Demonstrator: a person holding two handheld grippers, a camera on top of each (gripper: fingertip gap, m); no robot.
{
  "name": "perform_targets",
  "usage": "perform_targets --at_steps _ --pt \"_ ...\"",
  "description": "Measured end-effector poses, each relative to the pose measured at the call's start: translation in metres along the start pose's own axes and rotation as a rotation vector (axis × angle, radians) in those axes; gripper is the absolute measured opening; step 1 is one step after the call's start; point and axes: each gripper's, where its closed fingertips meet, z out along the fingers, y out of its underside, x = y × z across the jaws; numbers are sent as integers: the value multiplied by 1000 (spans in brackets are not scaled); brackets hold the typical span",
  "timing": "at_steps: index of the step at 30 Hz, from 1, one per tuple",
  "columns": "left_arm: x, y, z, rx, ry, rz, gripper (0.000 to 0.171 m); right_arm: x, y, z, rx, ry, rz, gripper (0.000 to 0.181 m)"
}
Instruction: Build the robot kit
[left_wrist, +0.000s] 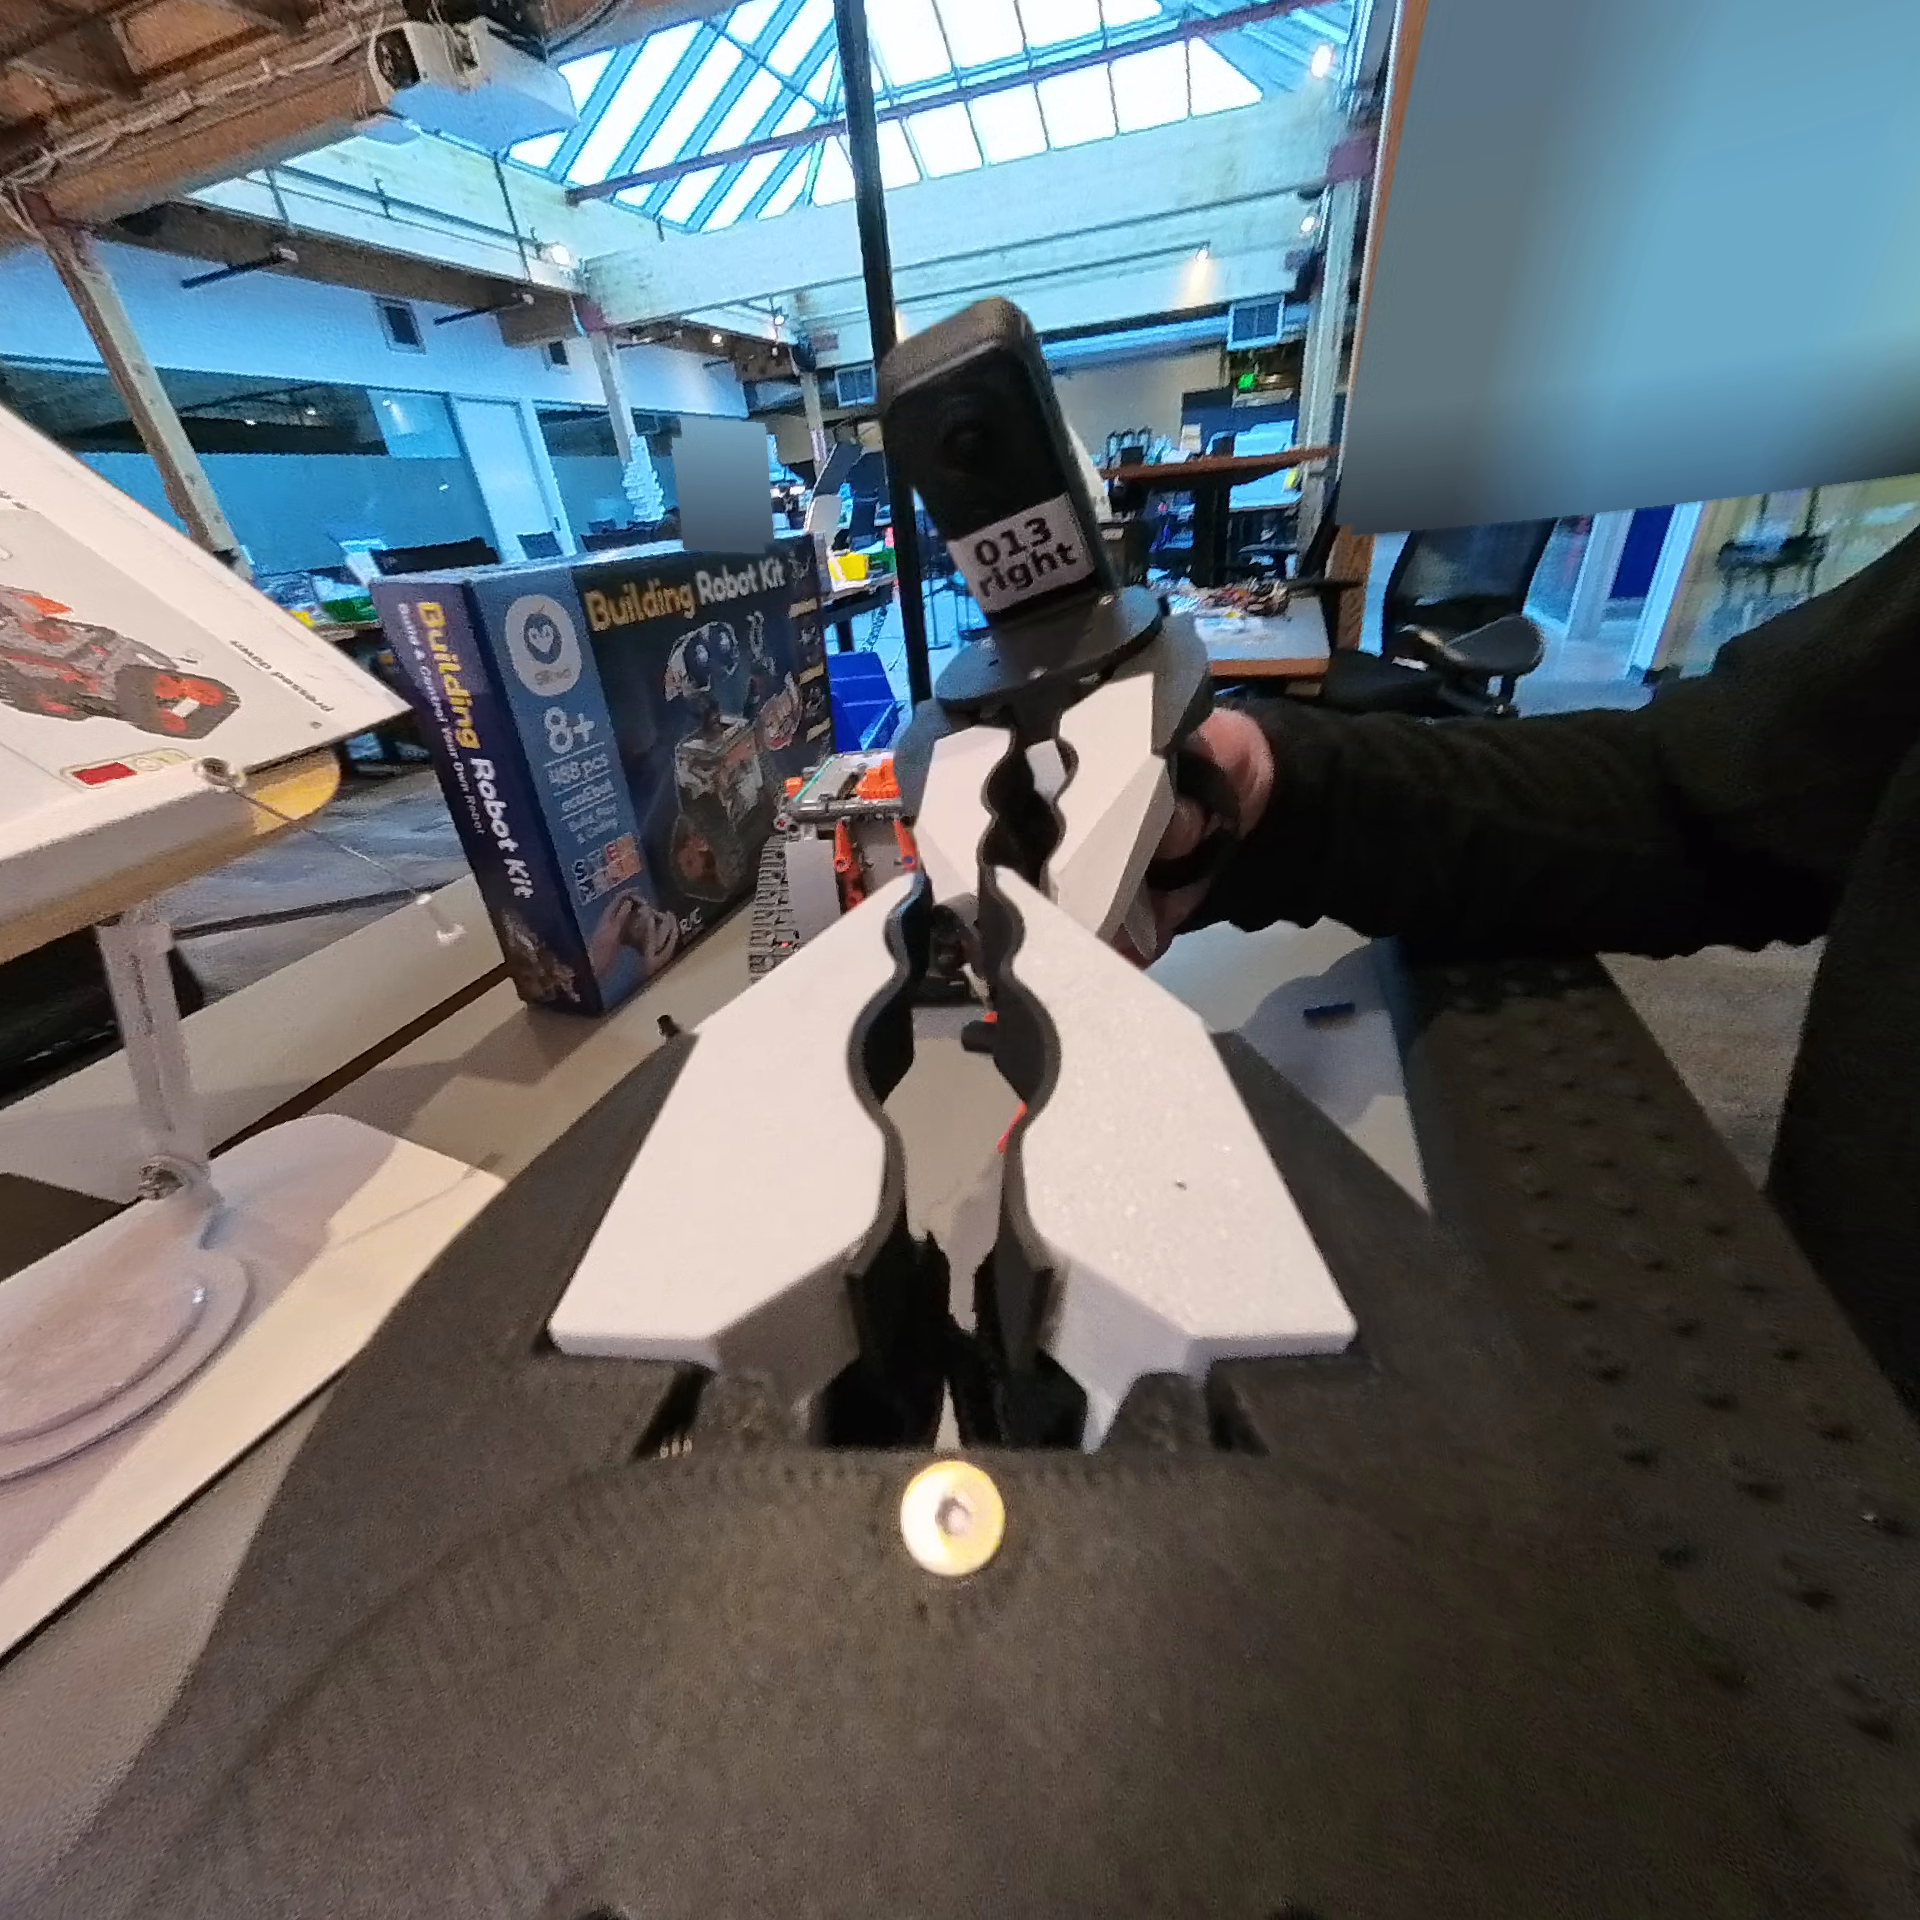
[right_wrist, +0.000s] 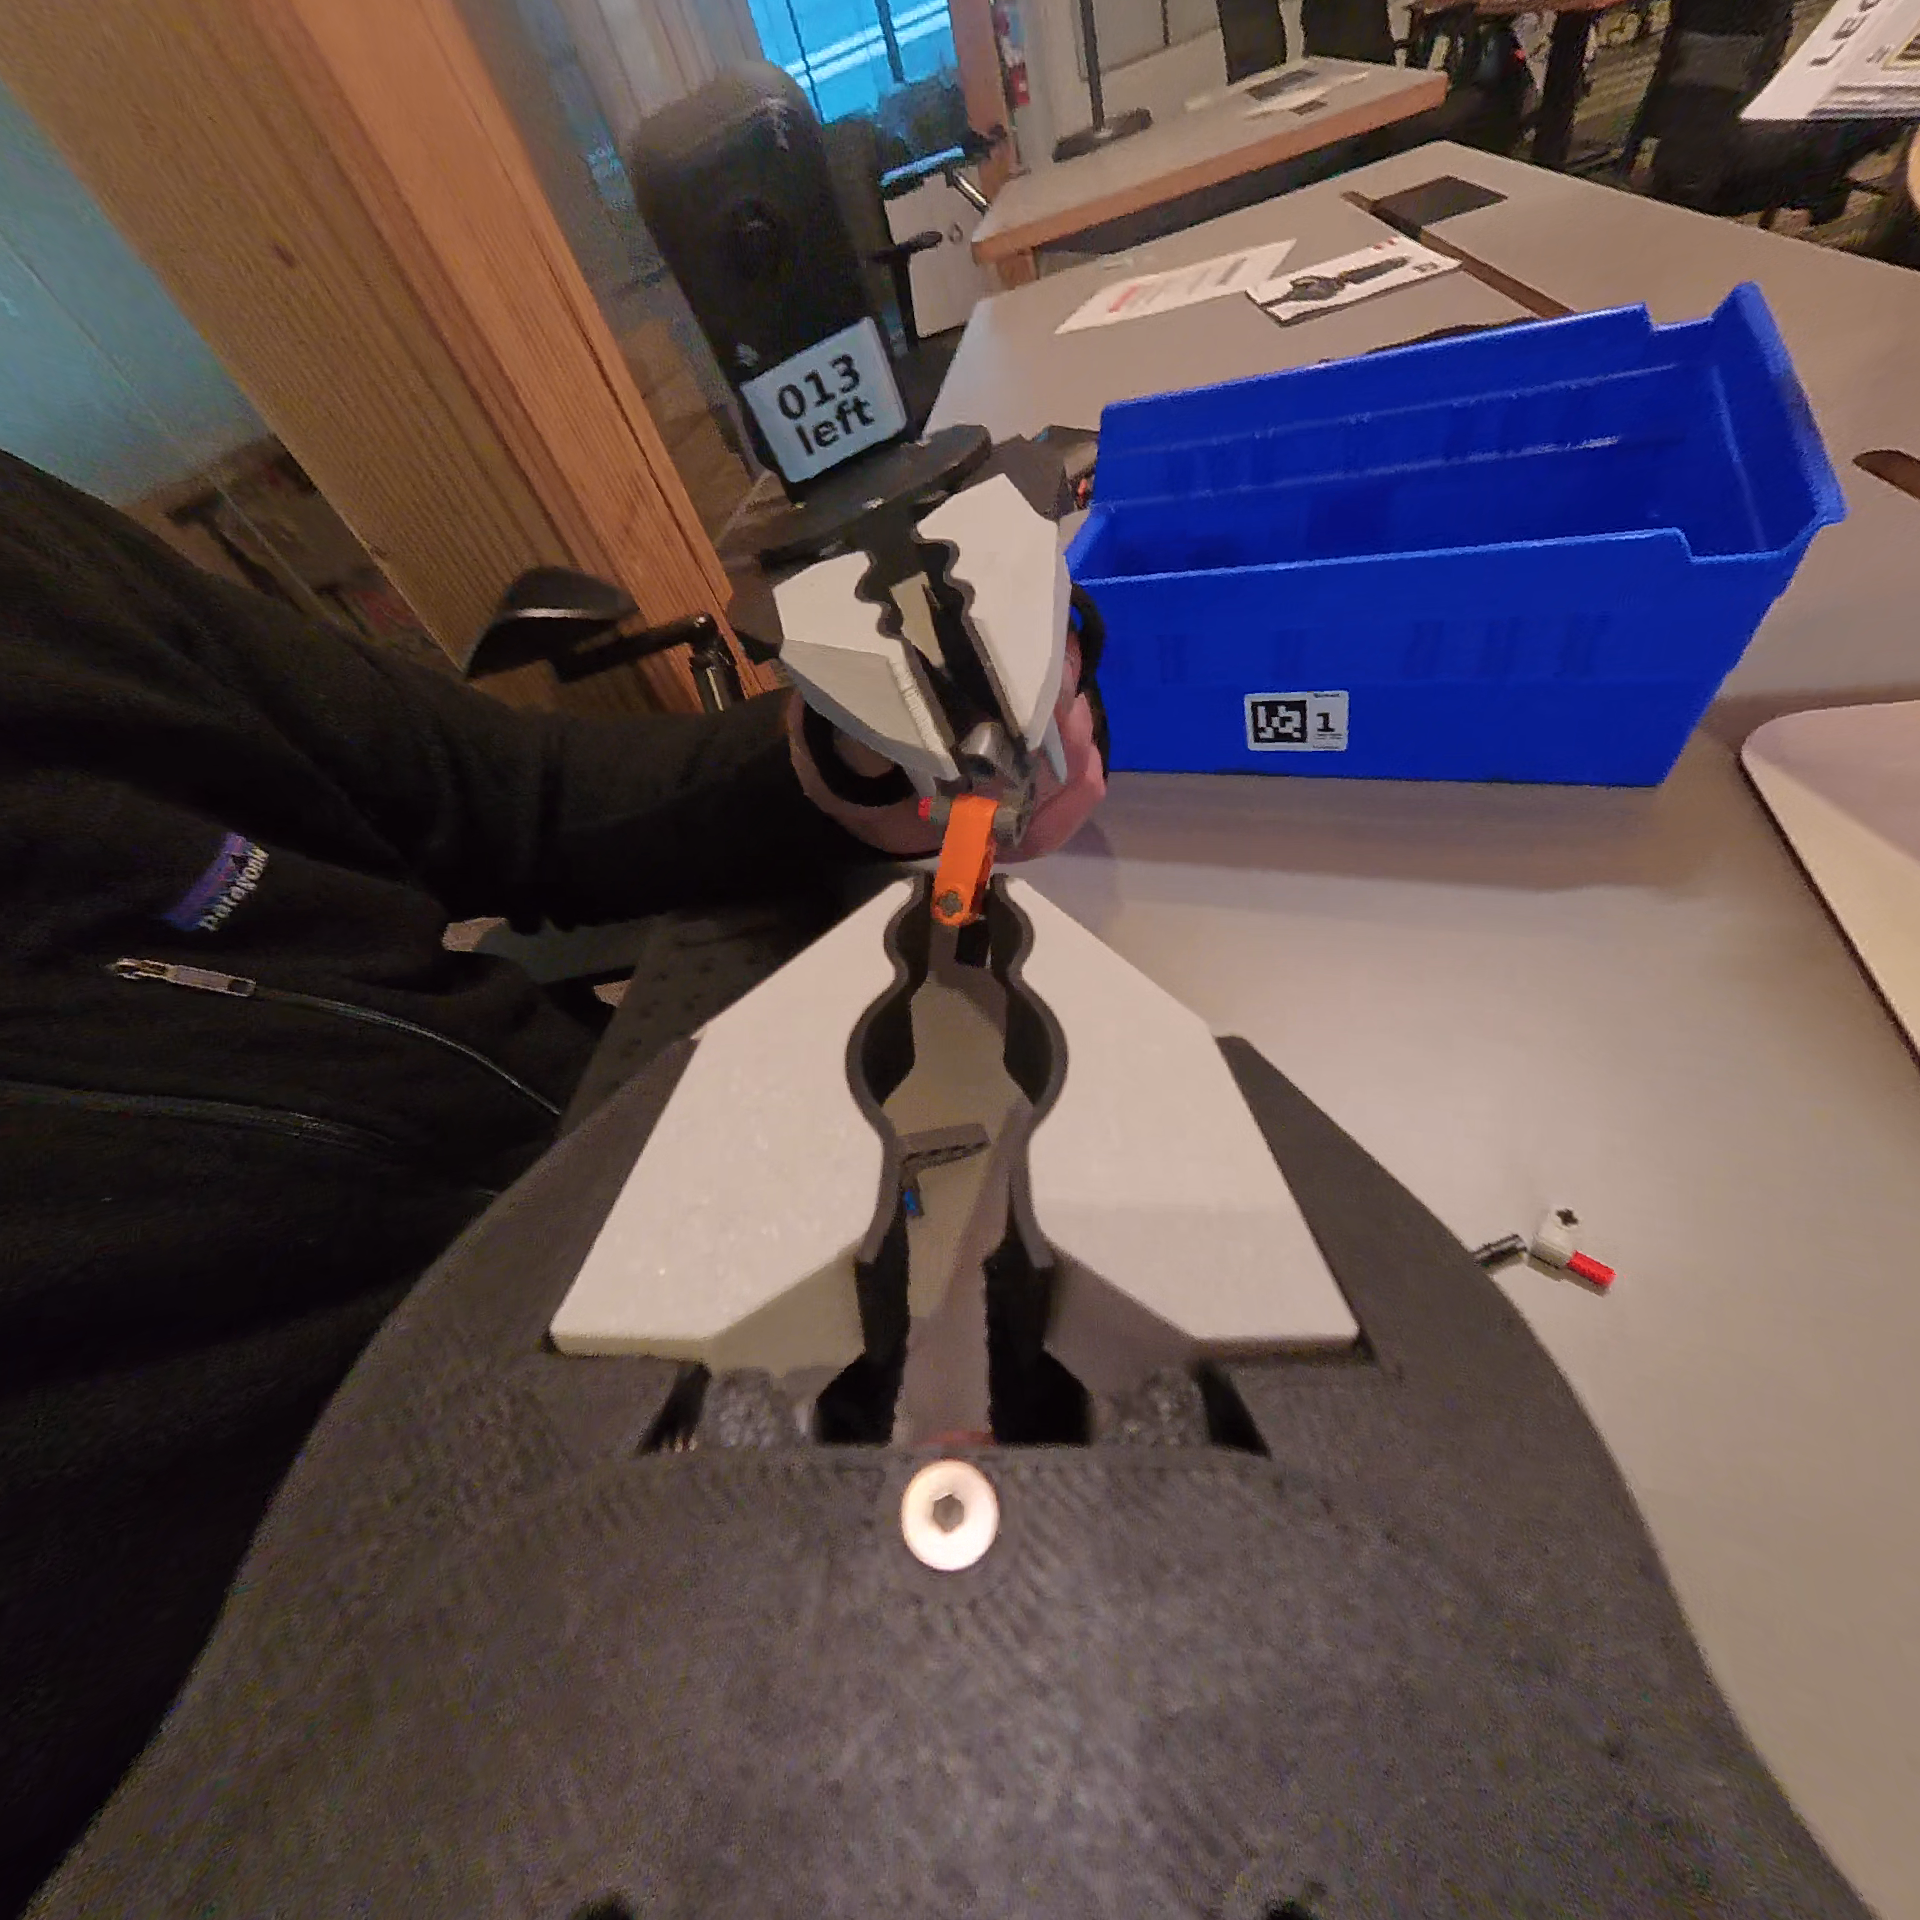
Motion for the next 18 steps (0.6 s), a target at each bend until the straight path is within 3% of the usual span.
perform_targets --at_steps 10,18 --pt "-7 -12 -2 102 61 -116 7 -9 -6 -2 47 -92 45 16" --pt "-7 -17 -1 138 99 -149 6 -12 -10 0 94 -116 48 11"
